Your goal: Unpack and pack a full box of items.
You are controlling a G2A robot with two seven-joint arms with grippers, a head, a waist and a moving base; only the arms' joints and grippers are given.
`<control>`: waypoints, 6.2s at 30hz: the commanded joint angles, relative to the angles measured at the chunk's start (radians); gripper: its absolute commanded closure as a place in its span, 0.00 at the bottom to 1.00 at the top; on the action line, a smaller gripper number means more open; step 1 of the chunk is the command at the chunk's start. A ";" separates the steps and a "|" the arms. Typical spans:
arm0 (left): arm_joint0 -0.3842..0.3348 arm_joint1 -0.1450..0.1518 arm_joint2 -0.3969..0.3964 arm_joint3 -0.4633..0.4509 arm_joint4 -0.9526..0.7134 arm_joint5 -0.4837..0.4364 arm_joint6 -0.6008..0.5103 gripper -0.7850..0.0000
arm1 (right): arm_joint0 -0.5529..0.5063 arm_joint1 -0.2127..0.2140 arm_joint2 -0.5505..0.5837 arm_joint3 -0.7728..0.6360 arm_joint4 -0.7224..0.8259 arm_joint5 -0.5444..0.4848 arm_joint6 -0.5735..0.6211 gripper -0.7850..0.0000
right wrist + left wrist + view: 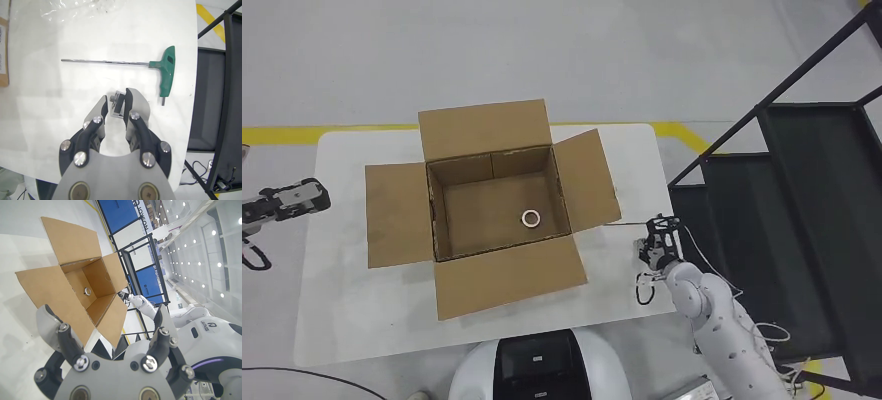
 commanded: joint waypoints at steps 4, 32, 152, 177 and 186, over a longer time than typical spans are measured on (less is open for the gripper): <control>0.000 0.000 0.000 0.000 0.000 0.000 0.000 0.00 | -0.001 -0.001 -0.010 0.000 -0.016 0.019 0.009 0.67; 0.000 0.000 0.000 0.000 0.000 0.000 0.000 0.00 | -0.146 0.019 0.320 -0.364 0.703 -0.256 0.128 1.00; 0.000 0.000 0.000 0.000 0.000 0.000 0.000 0.00 | 0.133 0.058 0.135 0.176 0.125 -0.259 0.061 0.29; 0.000 0.000 0.000 0.000 0.000 0.000 0.000 0.00 | 0.221 0.047 0.033 0.273 0.075 -0.197 0.087 0.99; 0.000 0.000 0.000 0.000 0.000 0.000 0.000 0.00 | 0.198 0.053 0.059 0.198 0.087 -0.184 0.079 1.00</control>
